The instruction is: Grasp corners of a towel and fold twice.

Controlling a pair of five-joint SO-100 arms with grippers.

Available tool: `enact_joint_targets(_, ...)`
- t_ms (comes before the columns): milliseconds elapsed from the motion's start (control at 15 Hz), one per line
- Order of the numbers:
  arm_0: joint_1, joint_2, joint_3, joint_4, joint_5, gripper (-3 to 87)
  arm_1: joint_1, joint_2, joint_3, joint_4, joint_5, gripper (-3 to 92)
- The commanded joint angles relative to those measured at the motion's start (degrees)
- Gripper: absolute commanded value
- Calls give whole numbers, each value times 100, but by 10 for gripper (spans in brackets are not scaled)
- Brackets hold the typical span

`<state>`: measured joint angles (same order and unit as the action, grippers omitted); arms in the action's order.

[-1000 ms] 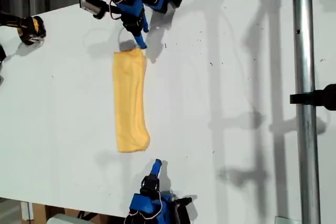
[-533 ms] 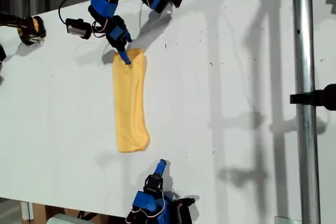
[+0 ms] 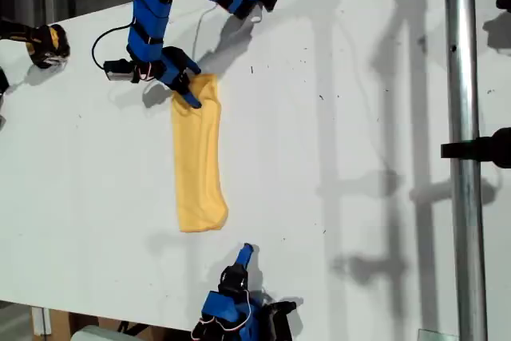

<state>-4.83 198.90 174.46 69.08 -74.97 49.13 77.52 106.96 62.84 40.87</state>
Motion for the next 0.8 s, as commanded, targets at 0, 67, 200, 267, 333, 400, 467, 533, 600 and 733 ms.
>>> enact_joint_targets(0, 88, 44, -62, 53, -114, 6, -457, -246, -896, 0, -62, 297)
enact_joint_targets(67, 97, 44, -79, 70, -123, 5, -624, -220, -1063, 0, -62, 188)
enact_joint_targets(200, 132, 44, -105, 79, -132, 4, -712, -62, -1151, 88, 202, 0)
enact_joint_targets(267, 141, 44, -105, 79, -132, 3, -721, 44, -1143, 202, 202, 0)
enact_joint_targets(333, 176, 44, -105, 79, -132, 1, -721, 237, -1037, 404, 202, 0)
enact_joint_targets(400, 202, 44, -114, 79, -132, 0, -712, 615, -791, 694, 290, 0)
enact_joint_targets(467, 220, 44, -123, 79, -123, -1, -659, 1143, -422, 1072, 439, 0)
enact_joint_targets(533, 246, 44, -123, 79, -114, -1, -633, 1740, 0, 1450, 615, 0)
enact_joint_targets(600, 264, 44, -123, 62, -114, -3, -712, 2276, 360, 1872, 791, 0)
enact_joint_targets(733, 290, 44, -123, 53, -97, -9, -1292, 2856, 615, 2909, 1371, 0)
